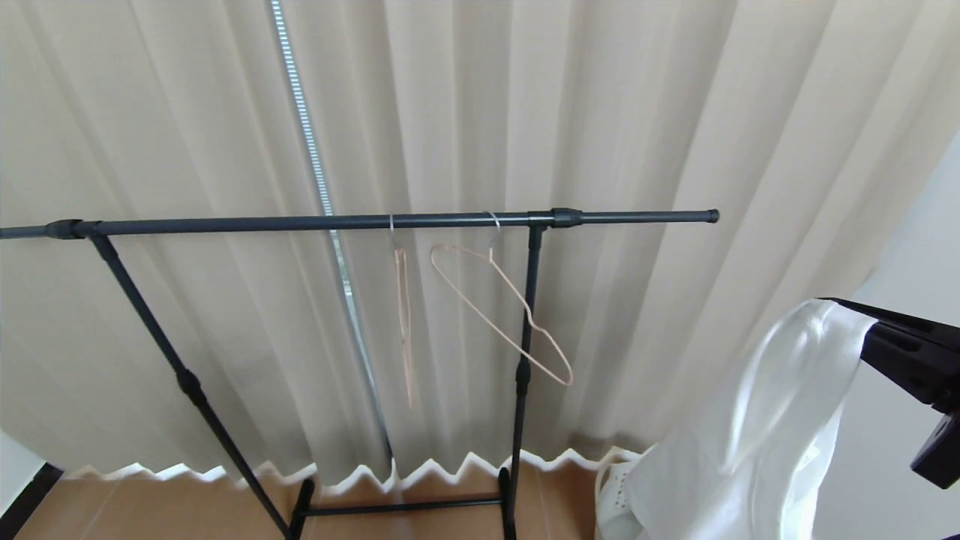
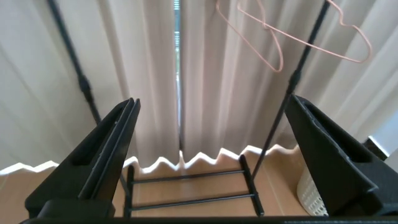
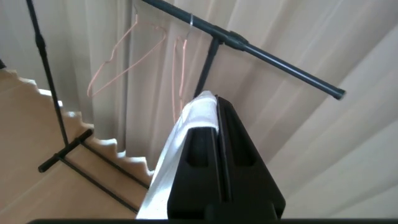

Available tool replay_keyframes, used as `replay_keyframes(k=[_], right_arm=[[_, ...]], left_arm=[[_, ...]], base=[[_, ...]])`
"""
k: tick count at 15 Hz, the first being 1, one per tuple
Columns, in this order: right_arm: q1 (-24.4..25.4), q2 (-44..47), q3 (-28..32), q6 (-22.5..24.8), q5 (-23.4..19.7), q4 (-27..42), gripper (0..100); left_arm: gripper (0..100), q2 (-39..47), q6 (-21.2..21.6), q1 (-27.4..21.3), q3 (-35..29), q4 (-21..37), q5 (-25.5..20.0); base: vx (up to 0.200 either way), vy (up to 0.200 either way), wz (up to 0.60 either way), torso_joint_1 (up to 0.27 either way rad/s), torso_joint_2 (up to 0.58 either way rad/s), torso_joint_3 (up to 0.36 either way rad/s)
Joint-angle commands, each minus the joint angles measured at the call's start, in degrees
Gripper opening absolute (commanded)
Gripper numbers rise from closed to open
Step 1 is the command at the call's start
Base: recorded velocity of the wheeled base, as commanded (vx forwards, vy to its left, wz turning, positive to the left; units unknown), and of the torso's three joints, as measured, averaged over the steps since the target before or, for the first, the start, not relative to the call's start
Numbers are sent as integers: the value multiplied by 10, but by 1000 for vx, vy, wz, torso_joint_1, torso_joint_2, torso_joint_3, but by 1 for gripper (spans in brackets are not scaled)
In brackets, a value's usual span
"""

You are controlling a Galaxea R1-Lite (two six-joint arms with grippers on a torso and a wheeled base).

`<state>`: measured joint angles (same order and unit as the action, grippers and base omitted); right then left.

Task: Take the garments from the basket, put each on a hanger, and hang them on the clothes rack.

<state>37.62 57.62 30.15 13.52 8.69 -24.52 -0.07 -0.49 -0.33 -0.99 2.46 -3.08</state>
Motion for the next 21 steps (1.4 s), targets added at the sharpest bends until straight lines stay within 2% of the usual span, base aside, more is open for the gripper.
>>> replay_keyframes(k=[1, 3, 15, 21], right_arm=[[0, 1, 0, 0, 0, 0, 0], [0, 1, 0, 0, 0, 0, 0], [0, 0, 0, 1, 0, 0, 0], [0, 0, 0, 1, 0, 0, 0]], left_arm=[[100, 1, 0, 0, 0, 1, 0], [100, 1, 0, 0, -1, 1, 0], [100, 1, 0, 0, -1, 1, -1], [100, 1, 0, 0, -1, 1, -1]], base=[[0, 0, 0, 0, 0, 0], [0, 0, 0, 0, 0, 0], [0, 200, 0, 2, 2, 0], [-200, 33, 0, 6, 1, 2]])
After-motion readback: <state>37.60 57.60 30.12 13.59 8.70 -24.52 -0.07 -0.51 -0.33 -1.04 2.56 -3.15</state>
